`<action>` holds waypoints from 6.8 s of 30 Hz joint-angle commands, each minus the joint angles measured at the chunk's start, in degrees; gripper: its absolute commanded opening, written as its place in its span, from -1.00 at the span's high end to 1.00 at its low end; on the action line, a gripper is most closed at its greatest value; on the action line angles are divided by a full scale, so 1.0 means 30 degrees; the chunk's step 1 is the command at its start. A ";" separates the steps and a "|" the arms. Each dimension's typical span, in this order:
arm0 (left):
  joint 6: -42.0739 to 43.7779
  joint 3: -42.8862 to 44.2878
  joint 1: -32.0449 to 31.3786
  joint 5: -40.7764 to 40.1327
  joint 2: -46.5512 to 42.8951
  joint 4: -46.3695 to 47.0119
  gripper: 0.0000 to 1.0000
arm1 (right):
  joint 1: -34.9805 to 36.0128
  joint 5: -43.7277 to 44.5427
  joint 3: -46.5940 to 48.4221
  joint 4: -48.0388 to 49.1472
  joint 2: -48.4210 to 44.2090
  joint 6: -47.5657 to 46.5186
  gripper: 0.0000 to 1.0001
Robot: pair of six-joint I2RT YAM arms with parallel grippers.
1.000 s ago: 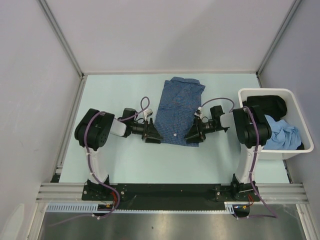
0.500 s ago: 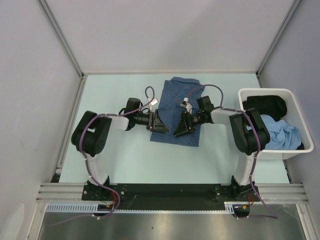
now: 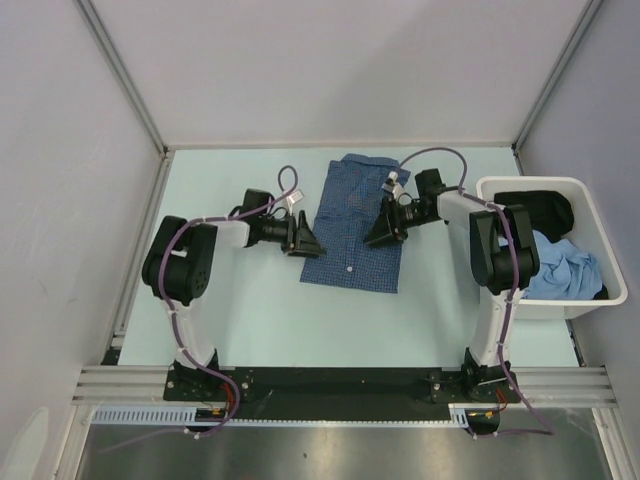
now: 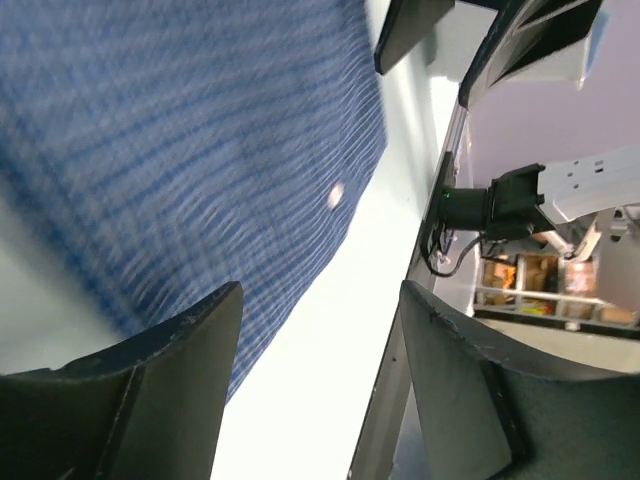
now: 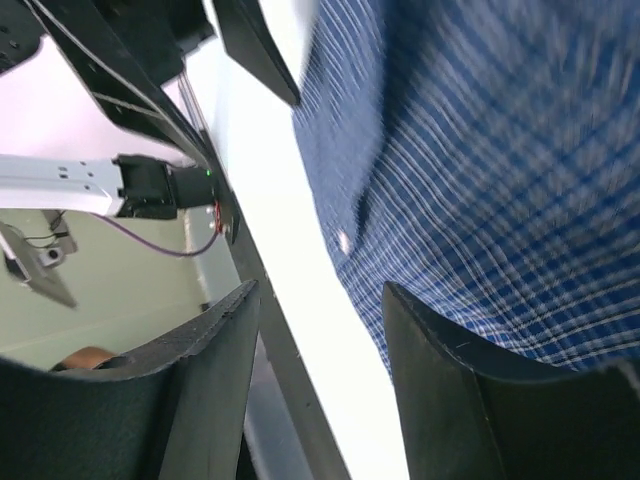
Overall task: Fold and stack the long sleeve shirts
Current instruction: Fold the shirt
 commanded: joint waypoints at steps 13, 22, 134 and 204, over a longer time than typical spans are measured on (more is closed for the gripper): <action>-0.3300 0.7972 0.0305 -0.3495 0.5962 -0.0147 -0.34 | -0.1506 0.1514 0.7415 -0.0443 0.5773 -0.0880 -0.04; 0.1778 0.6244 0.1010 -0.3432 0.1431 -0.2234 -0.46 | -0.1361 0.1225 0.8095 -0.1060 0.3825 -0.1497 0.13; 2.2213 0.7150 -0.8600 -1.1583 -0.5844 -1.5143 1.00 | 0.5000 0.1954 0.4191 -0.7415 0.1879 -0.9908 0.17; 1.7553 1.0431 -0.1188 -0.3526 0.3416 -1.7454 0.10 | 0.0075 0.4359 0.7181 -1.2982 0.1469 -1.4622 0.88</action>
